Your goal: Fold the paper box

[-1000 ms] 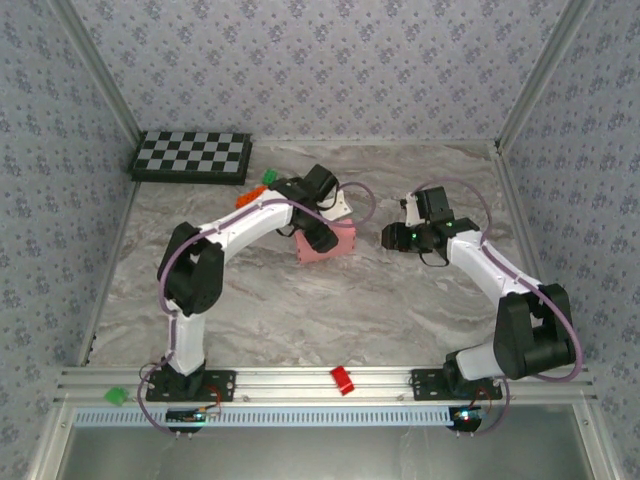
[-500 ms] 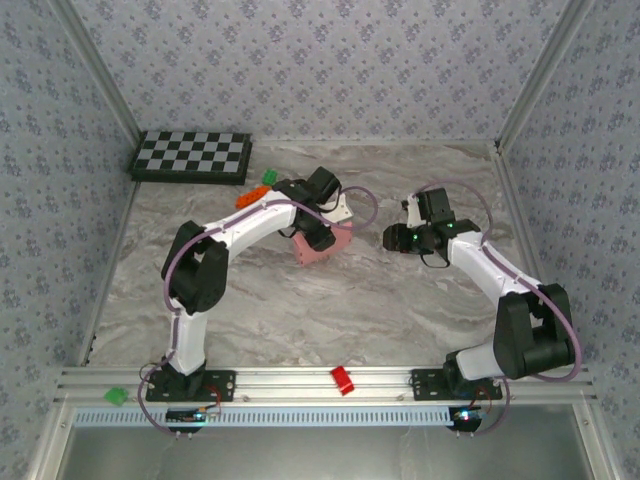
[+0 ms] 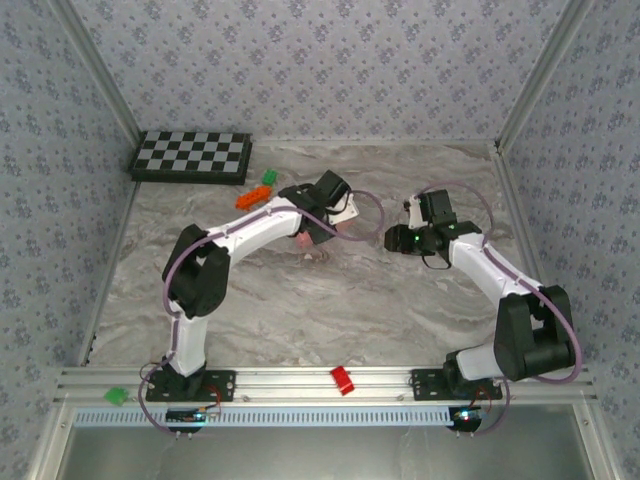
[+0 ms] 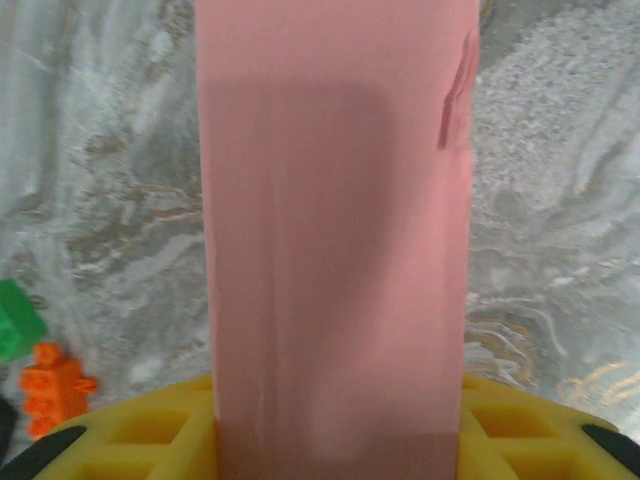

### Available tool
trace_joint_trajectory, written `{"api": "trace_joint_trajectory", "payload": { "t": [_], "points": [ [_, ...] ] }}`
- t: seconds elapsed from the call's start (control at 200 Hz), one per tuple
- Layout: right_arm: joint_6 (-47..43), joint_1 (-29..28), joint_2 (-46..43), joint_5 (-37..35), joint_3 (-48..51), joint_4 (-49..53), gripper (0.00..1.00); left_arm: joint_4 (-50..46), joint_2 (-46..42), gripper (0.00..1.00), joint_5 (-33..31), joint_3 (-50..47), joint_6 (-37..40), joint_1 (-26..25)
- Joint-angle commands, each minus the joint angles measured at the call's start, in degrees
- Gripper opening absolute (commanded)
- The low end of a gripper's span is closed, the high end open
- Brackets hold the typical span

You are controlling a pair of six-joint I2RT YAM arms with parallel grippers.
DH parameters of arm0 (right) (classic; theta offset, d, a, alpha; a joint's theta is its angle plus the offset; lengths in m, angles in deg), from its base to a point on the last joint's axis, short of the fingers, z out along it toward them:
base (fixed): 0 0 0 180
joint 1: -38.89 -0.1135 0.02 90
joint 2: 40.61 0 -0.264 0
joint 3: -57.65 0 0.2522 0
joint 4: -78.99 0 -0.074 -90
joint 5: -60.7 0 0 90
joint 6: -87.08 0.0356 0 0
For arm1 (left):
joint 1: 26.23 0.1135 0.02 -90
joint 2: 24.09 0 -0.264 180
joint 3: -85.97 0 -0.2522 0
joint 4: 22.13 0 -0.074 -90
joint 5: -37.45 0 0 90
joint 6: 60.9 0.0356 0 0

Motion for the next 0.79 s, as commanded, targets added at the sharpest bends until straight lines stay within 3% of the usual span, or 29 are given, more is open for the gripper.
{"api": "trace_joint_trajectory", "payload": {
  "t": [0.0,0.41,0.55,0.79],
  "points": [
    [0.6,0.4,-1.5,0.5,0.6,0.1,0.48,6.4,-1.9,0.46,-9.8,-1.9,4.7,-1.6],
    [0.7,0.9,-2.6,0.7,1.9,-0.2,0.48,30.4,0.8,0.49,-27.8,-11.7,15.2,-5.1],
    [1.0,1.0,-3.1,0.9,2.3,-0.2,0.48,37.9,1.9,0.5,-31.0,-14.7,17.5,-5.7],
    [1.1,1.2,-3.7,1.0,2.5,0.0,0.48,41.7,2.8,0.51,-31.7,-16.7,16.6,-6.3]
  ]
}}
